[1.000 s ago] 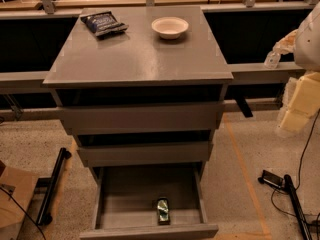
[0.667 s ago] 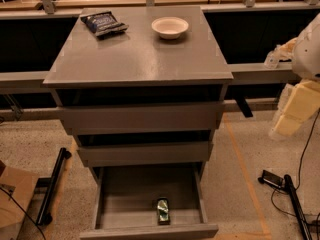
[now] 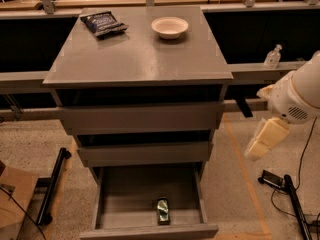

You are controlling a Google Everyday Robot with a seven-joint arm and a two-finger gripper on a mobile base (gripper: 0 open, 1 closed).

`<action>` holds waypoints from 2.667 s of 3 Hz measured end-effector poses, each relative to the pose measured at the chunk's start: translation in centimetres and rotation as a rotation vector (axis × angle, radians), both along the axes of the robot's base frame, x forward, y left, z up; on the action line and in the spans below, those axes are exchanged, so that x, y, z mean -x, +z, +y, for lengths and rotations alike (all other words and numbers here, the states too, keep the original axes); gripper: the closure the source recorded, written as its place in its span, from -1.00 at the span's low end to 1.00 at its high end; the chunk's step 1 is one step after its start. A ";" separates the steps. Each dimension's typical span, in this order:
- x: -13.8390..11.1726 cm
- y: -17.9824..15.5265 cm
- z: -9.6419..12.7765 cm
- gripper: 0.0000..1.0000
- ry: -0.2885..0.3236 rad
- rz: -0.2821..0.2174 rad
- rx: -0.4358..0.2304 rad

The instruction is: Pick green can from bottom drawer and place on counter

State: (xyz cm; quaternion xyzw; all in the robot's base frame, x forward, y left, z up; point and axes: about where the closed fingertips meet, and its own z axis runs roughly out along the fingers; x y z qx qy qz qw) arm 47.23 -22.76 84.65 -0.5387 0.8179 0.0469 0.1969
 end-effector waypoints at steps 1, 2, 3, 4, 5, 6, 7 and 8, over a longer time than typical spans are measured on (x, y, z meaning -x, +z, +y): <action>-0.2 -0.9 0.0 -1.00 0.002 0.015 -0.007; 1.0 -4.2 1.5 -1.00 -0.020 0.079 -0.057; 3.2 -10.6 4.5 -1.00 -0.072 0.167 -0.163; 4.4 -18.0 7.3 -1.00 -0.141 0.226 -0.260; 4.5 -24.5 10.9 -1.00 -0.210 0.299 -0.374; 4.1 -26.4 11.1 -1.00 -0.230 0.308 -0.395; 3.4 -27.7 11.8 -1.00 -0.256 0.309 -0.468; -1.7 -32.5 14.2 -1.00 -0.309 0.311 -0.616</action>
Offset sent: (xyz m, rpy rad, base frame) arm -0.0352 0.0448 -0.1072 0.1613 0.2116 -0.0677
